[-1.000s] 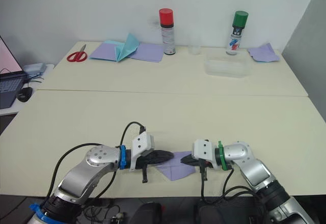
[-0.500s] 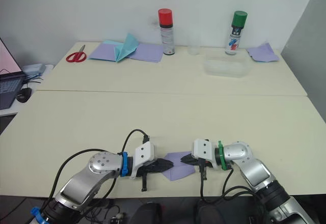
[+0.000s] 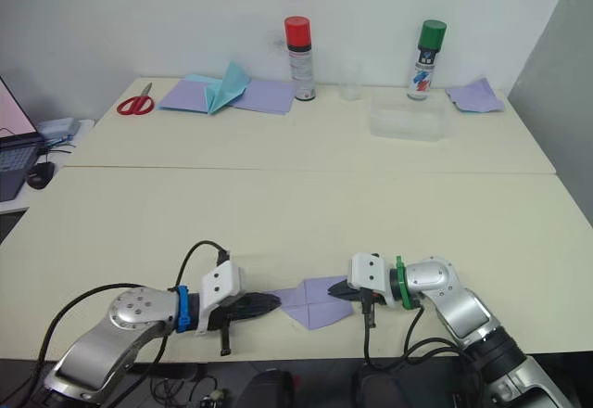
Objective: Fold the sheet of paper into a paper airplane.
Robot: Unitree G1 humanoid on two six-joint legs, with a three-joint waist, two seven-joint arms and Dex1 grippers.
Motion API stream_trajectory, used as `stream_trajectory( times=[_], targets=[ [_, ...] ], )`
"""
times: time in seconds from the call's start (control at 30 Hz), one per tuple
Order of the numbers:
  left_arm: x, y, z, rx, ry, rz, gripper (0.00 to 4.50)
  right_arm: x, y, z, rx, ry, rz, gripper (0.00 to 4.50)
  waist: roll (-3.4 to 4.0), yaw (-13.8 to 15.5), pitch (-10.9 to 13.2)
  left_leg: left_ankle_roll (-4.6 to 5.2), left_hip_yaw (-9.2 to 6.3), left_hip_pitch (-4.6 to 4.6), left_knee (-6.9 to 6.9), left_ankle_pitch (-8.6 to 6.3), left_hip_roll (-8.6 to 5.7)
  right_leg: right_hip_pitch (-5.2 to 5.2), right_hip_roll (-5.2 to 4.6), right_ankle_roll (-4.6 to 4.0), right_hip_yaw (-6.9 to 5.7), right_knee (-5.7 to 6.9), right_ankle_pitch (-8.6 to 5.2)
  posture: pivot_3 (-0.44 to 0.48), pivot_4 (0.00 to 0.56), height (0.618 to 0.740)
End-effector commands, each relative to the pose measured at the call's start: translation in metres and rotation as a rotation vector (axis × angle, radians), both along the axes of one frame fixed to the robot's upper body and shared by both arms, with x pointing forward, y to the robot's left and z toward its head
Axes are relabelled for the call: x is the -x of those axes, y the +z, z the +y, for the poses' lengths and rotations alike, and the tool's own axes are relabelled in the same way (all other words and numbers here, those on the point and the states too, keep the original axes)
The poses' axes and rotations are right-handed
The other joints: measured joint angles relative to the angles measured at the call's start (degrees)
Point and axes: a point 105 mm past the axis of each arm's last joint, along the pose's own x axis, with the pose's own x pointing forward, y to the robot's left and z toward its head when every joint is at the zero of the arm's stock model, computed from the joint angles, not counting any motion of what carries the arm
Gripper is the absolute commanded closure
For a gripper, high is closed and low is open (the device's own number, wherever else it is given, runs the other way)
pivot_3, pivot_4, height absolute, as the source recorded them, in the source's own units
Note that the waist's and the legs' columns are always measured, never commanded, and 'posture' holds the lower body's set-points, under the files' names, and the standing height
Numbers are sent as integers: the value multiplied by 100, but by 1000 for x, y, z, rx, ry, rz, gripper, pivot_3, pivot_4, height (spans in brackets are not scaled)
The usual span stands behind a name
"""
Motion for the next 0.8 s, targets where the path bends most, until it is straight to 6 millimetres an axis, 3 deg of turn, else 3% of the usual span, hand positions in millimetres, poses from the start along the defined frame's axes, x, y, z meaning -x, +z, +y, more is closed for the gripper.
stream_trajectory(
  times=[0.03, 0.17, 0.27, 0.53, 0.8],
  targets=[
    [0, 5, 9, -3, 18, 15, 4500, 1, -17, -7, 77, -12, 34, 4425, 1, 0, 2, 0, 0, 0, 0, 0, 0, -1, -1, 0, 0, 0, 0, 0, 150, 740],
    [-9, 34, -1, 78, -6, -59, 4500, 1, -17, -7, 77, -8, 34, 4425, -3, 0, 7, 0, 0, -5, 0, 0, 0, -5, -1, 0, -4, 0, 0, 0, 150, 740],
    [-11, 38, -12, 94, -44, -85, 4500, 1, -17, -7, 76, -5, 33, 4425, -3, 1, 7, 0, 0, -8, 0, 0, -3, -5, -1, 0, -5, 0, 0, 0, 150, 740],
    [-11, 30, -33, 114, -108, -89, 4500, 0, -15, -8, 72, -13, 30, 4425, -5, 0, 8, 0, 4, -16, 0, 0, -9, -5, 0, 10, -6, -1, 6, 0, 150, 740],
    [-13, -14, -32, -1, -136, -18, 4500, 1, 1, -4, 5, 18, -1, 4425, -6, 5, 7, 0, 4, -13, 1, 0, -12, -3, 3, 5, -5, 0, 3, 0, 150, 740]
  ],
)
